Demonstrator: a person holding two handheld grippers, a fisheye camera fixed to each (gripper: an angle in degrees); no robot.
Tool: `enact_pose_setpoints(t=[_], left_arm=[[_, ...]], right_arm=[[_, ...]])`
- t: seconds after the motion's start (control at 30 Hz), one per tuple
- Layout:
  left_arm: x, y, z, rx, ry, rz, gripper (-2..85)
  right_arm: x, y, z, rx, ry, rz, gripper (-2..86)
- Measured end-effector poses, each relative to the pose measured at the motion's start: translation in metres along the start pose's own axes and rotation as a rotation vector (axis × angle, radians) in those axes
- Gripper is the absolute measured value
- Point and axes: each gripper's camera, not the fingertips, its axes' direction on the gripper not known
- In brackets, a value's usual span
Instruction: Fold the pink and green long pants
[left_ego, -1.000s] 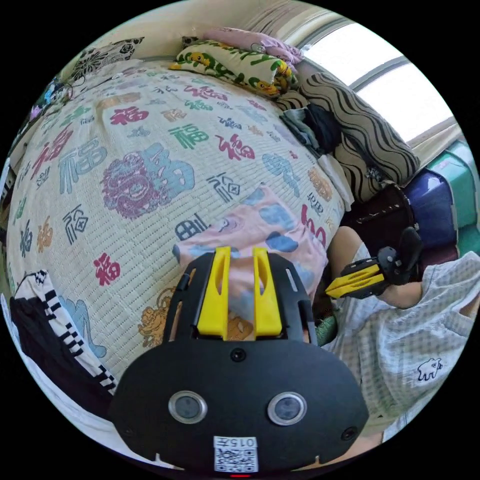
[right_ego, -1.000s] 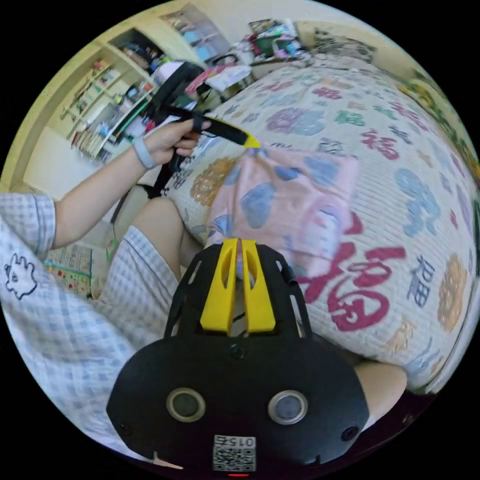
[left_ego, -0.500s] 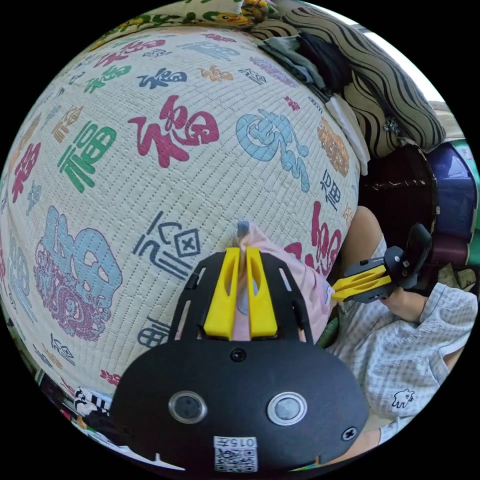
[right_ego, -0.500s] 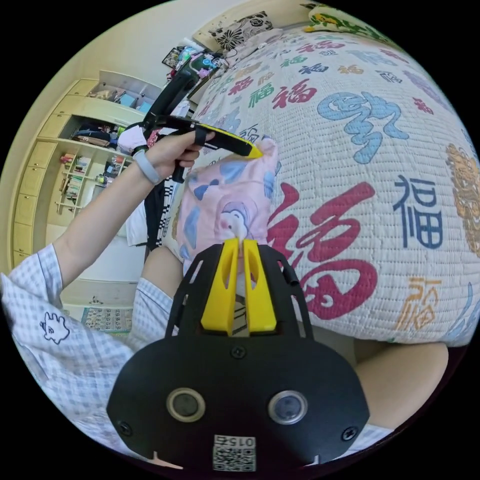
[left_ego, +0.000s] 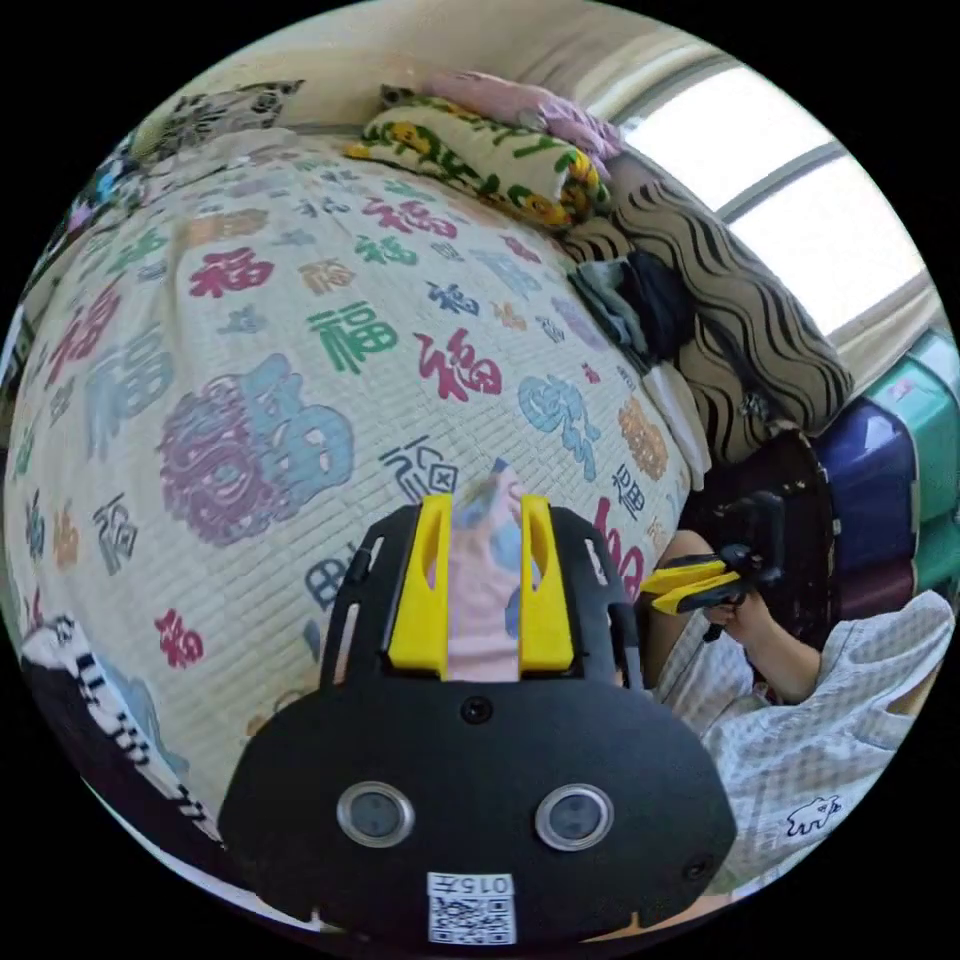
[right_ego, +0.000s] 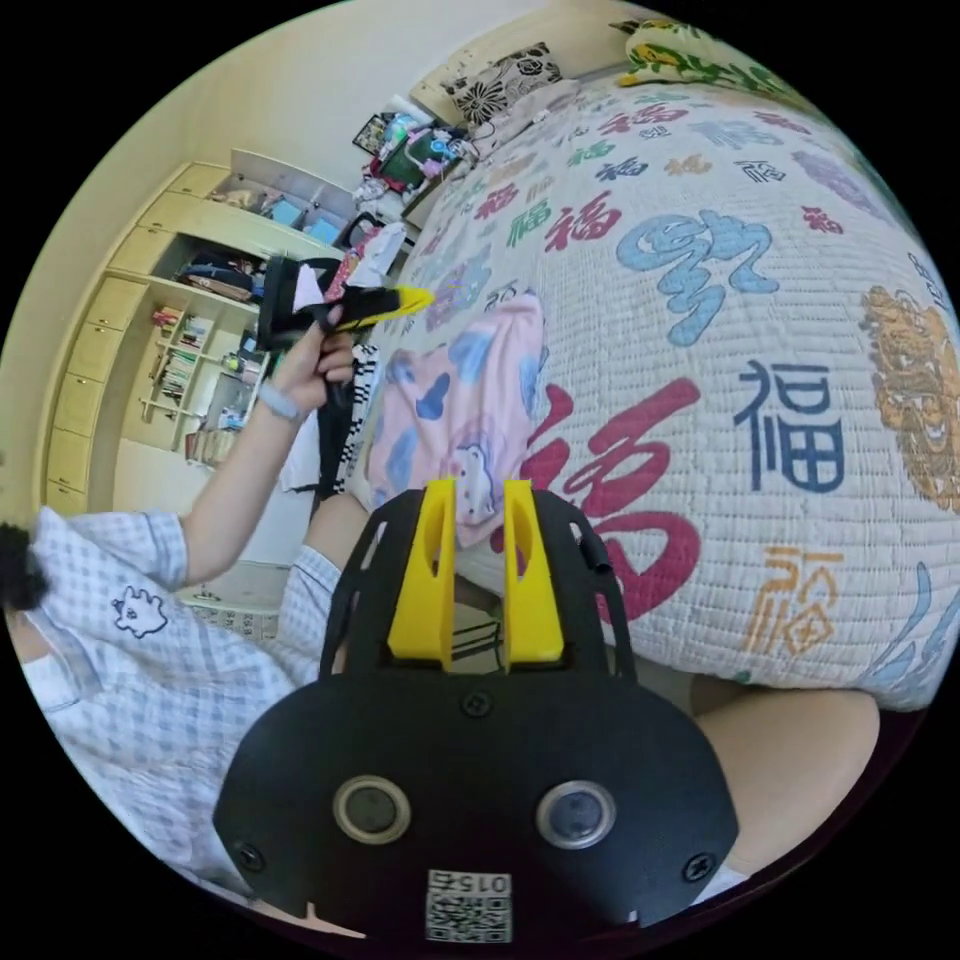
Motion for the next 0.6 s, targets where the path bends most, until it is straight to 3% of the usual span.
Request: enact_pose_setpoints(t=[0.13,0.27,0.47,0.6], left_arm=[[-0.059,0.111,-0.086,0.177,0.099,-0.298,13.9],[-0.107,0.187,-0.08,0.134,0.282,-0.513,15.9],[-0.129,0.184,-0.043,0.068,0.535,-0.557,16.0],[-0.121,0.166,-0.038,0.027,0.536,-0.531,11.6]], right_arm=[[0.031,-0.041,-0.019,-0.036,-0.192,0.018,11.2],[0.056,-0.082,-0.005,-0.165,-0.308,0.084,13.1],[0.065,-0.116,0.02,-0.322,-0.413,0.17,13.7],[0.055,-0.136,0.004,-0.256,-0.352,0.171,13.7]])
